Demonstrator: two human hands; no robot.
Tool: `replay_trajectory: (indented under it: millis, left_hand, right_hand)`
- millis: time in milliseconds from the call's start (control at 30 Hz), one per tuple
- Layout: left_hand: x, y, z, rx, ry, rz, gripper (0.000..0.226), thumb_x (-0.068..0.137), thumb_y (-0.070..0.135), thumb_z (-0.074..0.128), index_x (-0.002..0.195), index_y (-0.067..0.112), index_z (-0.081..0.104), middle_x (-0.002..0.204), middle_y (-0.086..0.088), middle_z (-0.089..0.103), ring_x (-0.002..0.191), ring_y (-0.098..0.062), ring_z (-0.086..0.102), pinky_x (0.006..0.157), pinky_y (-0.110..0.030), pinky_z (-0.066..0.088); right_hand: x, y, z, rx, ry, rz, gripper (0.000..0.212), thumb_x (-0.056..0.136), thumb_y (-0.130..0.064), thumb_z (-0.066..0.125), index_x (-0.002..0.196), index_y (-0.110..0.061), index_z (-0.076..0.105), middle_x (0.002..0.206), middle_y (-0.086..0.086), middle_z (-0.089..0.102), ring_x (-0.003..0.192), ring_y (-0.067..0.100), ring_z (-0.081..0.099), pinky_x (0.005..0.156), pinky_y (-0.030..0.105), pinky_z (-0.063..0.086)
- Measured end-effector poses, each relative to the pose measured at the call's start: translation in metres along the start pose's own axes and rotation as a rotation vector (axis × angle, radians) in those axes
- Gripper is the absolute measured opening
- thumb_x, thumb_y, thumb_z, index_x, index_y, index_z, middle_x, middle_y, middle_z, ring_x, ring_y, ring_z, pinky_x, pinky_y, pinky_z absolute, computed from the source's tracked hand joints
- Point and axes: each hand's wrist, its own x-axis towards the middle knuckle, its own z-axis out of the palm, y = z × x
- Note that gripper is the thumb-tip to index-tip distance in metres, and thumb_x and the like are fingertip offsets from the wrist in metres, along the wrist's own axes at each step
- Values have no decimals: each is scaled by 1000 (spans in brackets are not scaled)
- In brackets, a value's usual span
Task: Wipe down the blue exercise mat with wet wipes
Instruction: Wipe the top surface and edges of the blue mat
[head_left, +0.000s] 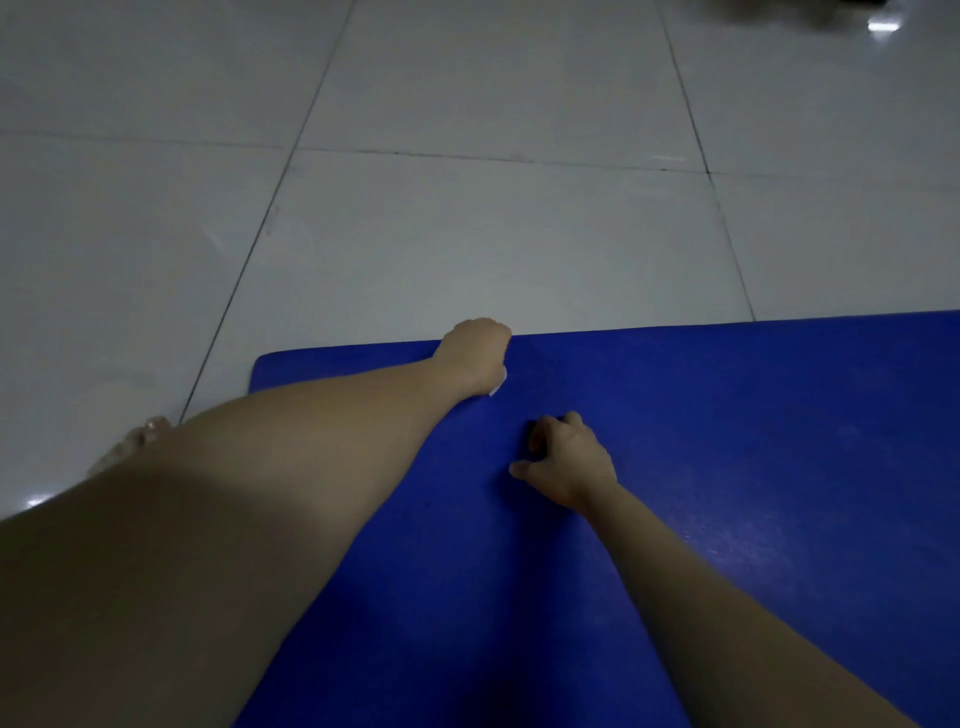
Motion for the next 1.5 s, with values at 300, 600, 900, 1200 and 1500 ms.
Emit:
replay_trajectory:
  millis: [300,600,900,1200,1500]
  left_hand:
    - [-20,-47,11,27,144,99,33,77,3,70,76,20,41,85,-1,59,72,-19,56,64,-37,51]
    - [-82,-168,3,-233,292,-399,9,89,10,58,84,12,51,74,4,71,66,-14,65,61,-33,52]
    - [-79,-113,3,-395,393,-495,9,97,4,48,89,8,47,63,9,52,57,-6,48,38,-17,30]
    - [-49,22,42,-382,214,-49,11,91,9,60,90,10,50,95,-11,63,89,-28,59,65,-35,44]
    - [-80,-88,28,-98,294,-261,22,92,30,59,85,13,48,78,-1,59,73,-23,53,57,-33,33]
  right_hand:
    - [6,-3,1,-55,-4,0,30,84,-48,67,88,-25,47,105,-1,44,92,20,51,69,33,44]
    - [10,-2,-1,-100,7,8,33,84,-53,66,82,-26,47,97,-5,46,80,14,51,61,30,40]
    - [14,1,-3,-128,-29,5,36,84,-57,68,83,-28,47,100,-6,47,84,15,53,66,31,43]
    - [16,3,-1,-161,-39,-12,40,85,-60,66,100,-27,48,109,0,47,94,20,53,76,36,48]
    - [15,1,-3,-151,-32,0,38,85,-60,66,81,-29,44,104,-3,48,88,18,53,70,33,45]
